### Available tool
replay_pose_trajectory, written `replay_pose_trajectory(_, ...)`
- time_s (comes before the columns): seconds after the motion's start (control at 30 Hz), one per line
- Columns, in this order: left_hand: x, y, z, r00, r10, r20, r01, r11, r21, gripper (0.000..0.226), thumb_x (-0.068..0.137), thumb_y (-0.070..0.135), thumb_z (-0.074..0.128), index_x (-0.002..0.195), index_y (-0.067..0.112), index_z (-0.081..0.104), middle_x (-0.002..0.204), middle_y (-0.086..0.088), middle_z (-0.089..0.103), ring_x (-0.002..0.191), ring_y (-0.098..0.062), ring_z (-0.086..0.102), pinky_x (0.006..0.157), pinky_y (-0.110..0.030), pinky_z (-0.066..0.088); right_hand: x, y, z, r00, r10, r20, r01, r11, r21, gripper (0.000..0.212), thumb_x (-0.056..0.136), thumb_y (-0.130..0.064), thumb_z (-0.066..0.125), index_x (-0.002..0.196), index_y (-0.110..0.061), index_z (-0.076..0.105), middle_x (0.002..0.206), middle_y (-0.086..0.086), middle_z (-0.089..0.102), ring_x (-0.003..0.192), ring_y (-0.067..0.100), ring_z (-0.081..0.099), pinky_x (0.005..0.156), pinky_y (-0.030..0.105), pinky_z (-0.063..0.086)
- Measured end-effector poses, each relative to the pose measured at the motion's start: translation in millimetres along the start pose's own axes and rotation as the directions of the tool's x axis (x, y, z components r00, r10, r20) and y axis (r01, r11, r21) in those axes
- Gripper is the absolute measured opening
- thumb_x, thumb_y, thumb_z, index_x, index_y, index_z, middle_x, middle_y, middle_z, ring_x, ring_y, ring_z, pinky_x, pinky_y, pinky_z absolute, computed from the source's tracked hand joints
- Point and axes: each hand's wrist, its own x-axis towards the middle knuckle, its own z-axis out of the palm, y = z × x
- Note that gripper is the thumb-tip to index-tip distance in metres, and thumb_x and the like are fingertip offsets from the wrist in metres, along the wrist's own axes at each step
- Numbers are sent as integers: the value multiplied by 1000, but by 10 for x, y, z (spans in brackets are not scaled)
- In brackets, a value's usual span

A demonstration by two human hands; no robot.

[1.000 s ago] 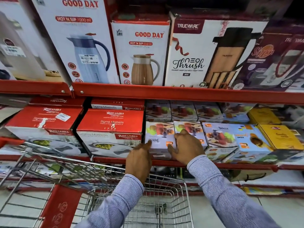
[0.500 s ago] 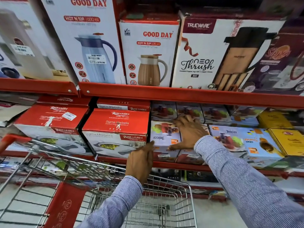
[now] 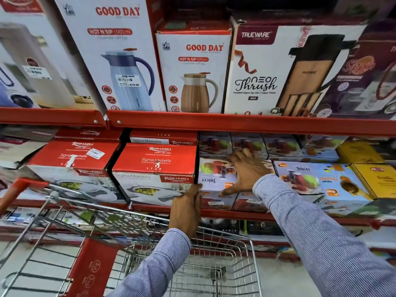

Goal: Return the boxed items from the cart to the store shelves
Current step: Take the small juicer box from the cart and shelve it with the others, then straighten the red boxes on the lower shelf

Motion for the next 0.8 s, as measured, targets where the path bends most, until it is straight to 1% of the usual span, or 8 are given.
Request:
replay_pose_trajectory(0.1,-54,-39,-60,999,33,9,-33,999,-29,27,99,22,49,124,28,59,62,-3,72,46,-17,63,49,-30,57,-57,-41,-23,1000,23,16,-23,1000,3,122,48,-86,58,144,-17,30,150,7,35,136,32,27,111,57,23)
replay_pose_trajectory(0.23,-146,-215,-288,997,80,-17,-80,997,-20,18,96,23,56,110,27,66,59,9,65,41,4,52,48,-4,38,-206,-170,34,997,73,8,-73,996,44,115,53,-81,61,144,-18,29,153,3,31,137,31,29,107,54,32)
replay_pose_trajectory(0.3,-190,-343,-511,996,55,-66,-55,998,-1,14,93,25,60,103,24,70,54,6,68,37,-4,55,45,-1,35,-307,-315,73,993,107,-42,-102,989,110,106,62,-72,64,145,-17,28,154,3,30,138,30,30,109,51,32)
replay_pose_trajectory(0.4,-227,-602,-893,985,-22,-174,21,1000,-3,13,90,23,66,101,21,72,52,6,66,40,1,58,45,-1,39,-479,-641,129,974,181,-140,-109,906,408,88,75,-50,69,147,-24,25,155,1,30,140,26,29,114,41,30)
replay_pose_trajectory(0.43,-229,-692,-1018,973,-75,-217,71,997,-23,16,88,23,67,103,21,72,62,4,71,44,4,58,51,-1,40,-533,-779,149,959,208,-194,-75,844,531,83,77,-42,70,146,-27,27,154,-1,32,140,25,31,114,39,32)
replay_pose_trajectory(0.5,-210,-882,-1236,938,-197,-284,175,979,-99,25,87,21,69,112,18,69,86,-4,78,68,-9,70,69,-17,50,-604,-1078,169,920,277,-276,-5,714,701,78,79,-31,72,145,-31,32,153,-3,37,138,21,39,111,37,38)
replay_pose_trajectory(0.67,-50,-1212,-1496,937,-340,-86,319,928,-191,43,84,26,71,121,13,55,97,-7,75,90,-29,73,80,-43,60,-550,-1616,190,895,440,-71,-146,440,886,75,78,-36,74,143,-21,39,143,2,52,127,21,54,101,38,48)
replay_pose_trajectory(0.8,62,-1258,-1498,945,-319,77,327,937,-123,61,87,32,68,140,13,42,116,-10,69,99,-31,69,76,-31,52,-473,-1742,185,895,445,28,-201,346,917,75,80,-30,73,145,-18,37,141,1,53,127,19,53,92,27,47)
